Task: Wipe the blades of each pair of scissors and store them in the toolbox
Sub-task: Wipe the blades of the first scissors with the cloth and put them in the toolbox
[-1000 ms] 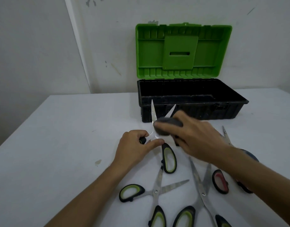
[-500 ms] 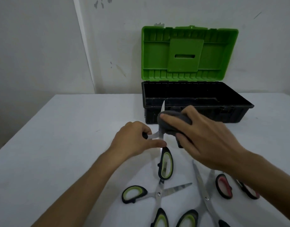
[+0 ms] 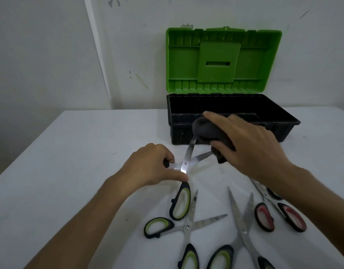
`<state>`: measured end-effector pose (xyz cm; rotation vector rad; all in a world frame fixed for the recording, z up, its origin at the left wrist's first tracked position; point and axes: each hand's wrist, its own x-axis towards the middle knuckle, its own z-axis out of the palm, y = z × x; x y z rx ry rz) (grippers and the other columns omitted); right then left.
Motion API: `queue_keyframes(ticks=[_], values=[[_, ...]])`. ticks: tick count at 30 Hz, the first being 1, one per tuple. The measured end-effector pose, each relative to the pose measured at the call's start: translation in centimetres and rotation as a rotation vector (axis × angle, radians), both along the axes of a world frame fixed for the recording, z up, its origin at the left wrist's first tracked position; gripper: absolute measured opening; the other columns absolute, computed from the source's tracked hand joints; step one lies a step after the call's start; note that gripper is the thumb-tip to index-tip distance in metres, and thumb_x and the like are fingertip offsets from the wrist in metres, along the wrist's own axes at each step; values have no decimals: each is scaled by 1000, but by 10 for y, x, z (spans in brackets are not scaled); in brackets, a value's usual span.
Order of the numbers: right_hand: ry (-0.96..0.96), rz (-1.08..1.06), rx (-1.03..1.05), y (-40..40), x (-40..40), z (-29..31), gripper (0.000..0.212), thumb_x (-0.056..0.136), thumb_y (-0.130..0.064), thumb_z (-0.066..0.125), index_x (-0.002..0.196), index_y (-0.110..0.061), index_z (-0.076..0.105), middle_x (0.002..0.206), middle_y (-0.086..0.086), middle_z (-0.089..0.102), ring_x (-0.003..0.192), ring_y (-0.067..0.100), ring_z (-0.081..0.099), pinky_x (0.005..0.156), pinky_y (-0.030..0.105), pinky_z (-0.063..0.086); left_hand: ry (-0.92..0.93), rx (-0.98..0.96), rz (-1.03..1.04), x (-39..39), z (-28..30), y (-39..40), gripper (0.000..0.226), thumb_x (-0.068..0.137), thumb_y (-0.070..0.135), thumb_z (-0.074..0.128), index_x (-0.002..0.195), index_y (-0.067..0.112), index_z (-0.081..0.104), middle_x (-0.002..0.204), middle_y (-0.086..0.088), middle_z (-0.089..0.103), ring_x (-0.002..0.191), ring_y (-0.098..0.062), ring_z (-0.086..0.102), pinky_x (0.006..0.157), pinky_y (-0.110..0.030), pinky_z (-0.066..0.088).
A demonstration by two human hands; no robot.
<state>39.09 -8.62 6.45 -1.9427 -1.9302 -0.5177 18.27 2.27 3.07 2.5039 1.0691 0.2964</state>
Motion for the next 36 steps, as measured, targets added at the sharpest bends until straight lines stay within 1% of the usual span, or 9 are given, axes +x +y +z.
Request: queue_keyframes(ticks=[6,10,16,19,22,26,31,34,36], values=[[23,140,50,2,-13,-10,42,82,-42,73,122,-38,60,101,-10,64,87,19,66,61,33,51,-12,107,-13,5,12,-12,61,63,69,76,48,23,40,49,7,36,47,-12,33,50,-28,26],[157,-3,157,24,14,6,43,85,-43,70,126,-37,58,99,-6,59,86,20,62,72,38,52,-6,122,-5,2,20,-11,66,61,73,73,61,10,56,52,4,36,49,-13,30,49,-26,24],[38,163,120,0,-6,6,53,87,-42,68,138,-34,55,99,-4,49,71,13,51,55,25,39,-43,62,-12,2,24,-9,68,59,69,78,46,21,33,46,7,27,46,-13,25,52,-29,23],[-85,189,125,-2,-14,-5,49,87,-35,69,135,-28,59,101,2,52,67,13,48,48,23,37,-20,77,-13,1,24,-10,67,60,69,78,46,20,34,46,6,28,46,-13,26,51,-29,23],[-14,48,271,4,2,10,50,86,-28,72,134,-24,60,104,10,53,71,14,46,54,25,45,-5,79,5,0,25,-10,63,61,69,77,48,20,39,49,6,33,47,-12,29,51,-26,24],[33,-45,407,-3,14,34,48,90,-30,68,136,-24,58,107,12,53,74,16,47,59,26,40,-41,55,13,-3,23,-3,65,60,69,77,48,20,36,49,6,32,48,-13,28,51,-26,25],[-64,241,207,-10,-13,8,49,91,-39,57,138,-24,55,108,9,54,75,15,54,57,28,54,-31,48,34,1,17,-2,60,61,67,78,48,21,43,49,5,34,47,-14,30,50,-26,24],[-32,239,52,0,-22,-17,48,91,-43,53,137,-29,55,104,3,51,68,15,55,47,30,51,-70,42,15,0,16,-3,58,61,66,79,47,23,43,47,6,33,45,-13,30,50,-28,24],[78,165,59,12,-16,-22,49,90,-44,55,138,-34,54,101,-1,46,69,17,55,53,35,53,-72,80,16,0,16,-3,58,61,67,78,49,20,46,47,5,33,46,-14,31,50,-28,23]])
